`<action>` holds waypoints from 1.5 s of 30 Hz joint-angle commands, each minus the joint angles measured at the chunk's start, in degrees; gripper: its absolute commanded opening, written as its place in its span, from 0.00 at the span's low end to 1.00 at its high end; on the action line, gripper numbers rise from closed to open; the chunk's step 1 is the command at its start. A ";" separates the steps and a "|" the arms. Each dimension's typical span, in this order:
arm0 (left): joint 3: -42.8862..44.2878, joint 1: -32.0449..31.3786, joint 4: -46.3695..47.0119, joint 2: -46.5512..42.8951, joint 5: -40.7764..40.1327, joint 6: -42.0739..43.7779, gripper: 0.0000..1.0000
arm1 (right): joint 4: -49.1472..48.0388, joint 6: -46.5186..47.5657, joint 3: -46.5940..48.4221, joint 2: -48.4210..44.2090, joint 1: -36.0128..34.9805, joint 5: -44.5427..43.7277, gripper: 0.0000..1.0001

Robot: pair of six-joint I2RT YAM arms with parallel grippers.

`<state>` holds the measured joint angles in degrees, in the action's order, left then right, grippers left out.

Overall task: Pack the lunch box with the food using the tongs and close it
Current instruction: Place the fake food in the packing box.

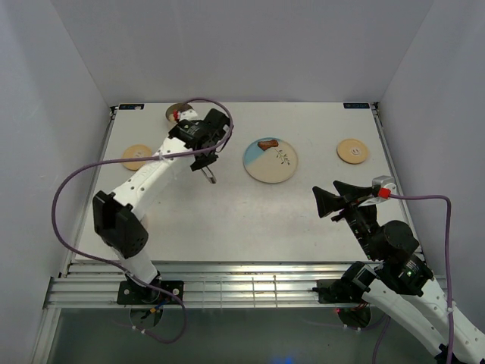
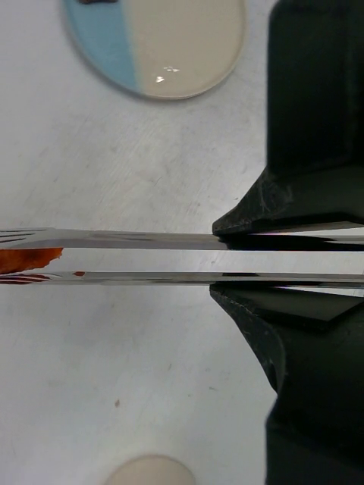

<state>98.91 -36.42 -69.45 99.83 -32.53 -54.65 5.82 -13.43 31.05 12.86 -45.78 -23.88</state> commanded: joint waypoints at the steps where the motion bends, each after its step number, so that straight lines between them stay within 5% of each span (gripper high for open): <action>1: -1.96 1.35 -11.05 -8.85 -7.55 -12.59 0.00 | -2.75 0.60 0.24 0.76 -0.19 -0.82 0.74; 10: -18.39 9.44 -11.06 -31.68 -5.17 -21.81 0.00 | -3.19 0.60 0.07 2.60 -0.19 -0.03 0.74; 21: -31.66 17.17 -11.15 -47.07 -6.92 -22.77 0.00 | -3.45 0.95 -0.20 4.72 -0.19 -1.69 0.74; 45: -47.76 17.97 -11.06 -62.30 -3.33 -34.46 0.00 | -4.95 1.57 -0.81 10.16 -0.19 -4.16 0.74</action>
<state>52.75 -18.85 -77.78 38.83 -36.82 -82.52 4.01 -12.95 30.50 22.13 -45.78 -25.82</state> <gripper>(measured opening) 0.386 0.742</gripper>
